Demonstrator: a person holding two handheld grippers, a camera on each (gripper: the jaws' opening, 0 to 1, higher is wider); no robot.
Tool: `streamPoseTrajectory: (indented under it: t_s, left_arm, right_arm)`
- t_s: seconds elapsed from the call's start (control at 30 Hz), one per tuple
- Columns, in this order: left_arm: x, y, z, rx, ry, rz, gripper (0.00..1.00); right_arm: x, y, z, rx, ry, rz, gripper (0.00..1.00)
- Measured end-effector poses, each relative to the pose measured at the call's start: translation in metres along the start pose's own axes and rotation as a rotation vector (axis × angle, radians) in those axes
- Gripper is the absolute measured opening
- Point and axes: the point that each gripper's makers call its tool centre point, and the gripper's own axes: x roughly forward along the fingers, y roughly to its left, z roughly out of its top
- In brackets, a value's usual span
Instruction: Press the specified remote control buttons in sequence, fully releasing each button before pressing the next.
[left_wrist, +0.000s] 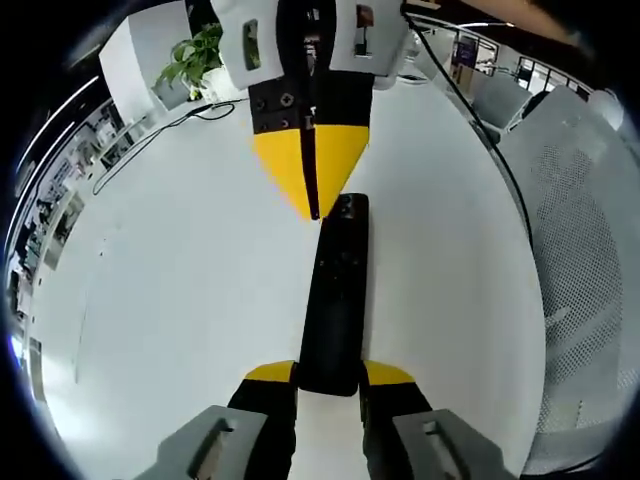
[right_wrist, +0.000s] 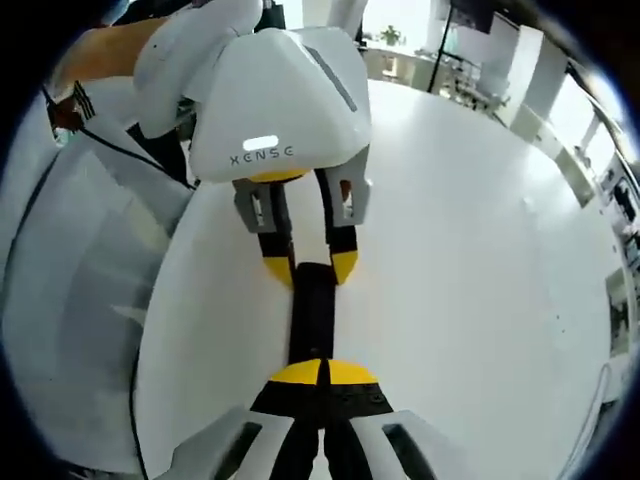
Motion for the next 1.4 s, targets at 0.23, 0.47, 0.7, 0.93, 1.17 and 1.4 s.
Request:
streamPoseTrajectory:
  t_s: [0.23,0.47,0.7,0.93,1.17,1.4]
  left_arm:
    - [0.000,0.001,0.000,-0.010,-0.008,-0.002,0.23]
    - [0.001,0.002,0.000,-0.007,-0.010,-0.004,0.23]
    - [0.001,0.002,0.000,-0.006,-0.012,-0.003,0.23]
    - [0.001,0.001,0.000,-0.005,-0.014,-0.003,0.23]
    - [0.000,0.000,0.000,-0.005,-0.015,-0.002,0.23]
    - [0.000,-0.001,-0.001,-0.005,-0.016,-0.001,0.23]
  right_arm:
    - [0.008,0.003,-0.002,0.004,0.010,0.017,0.00]
    - [0.017,0.006,-0.003,0.009,0.013,0.034,0.00]
    - [0.026,0.008,-0.008,0.009,0.022,0.040,0.00]
    - [0.030,0.009,-0.007,0.002,0.027,0.045,0.00]
    - [0.035,0.010,-0.009,-0.004,0.036,0.049,0.00]
    - [0.037,0.010,-0.008,-0.008,0.033,0.047,0.00]
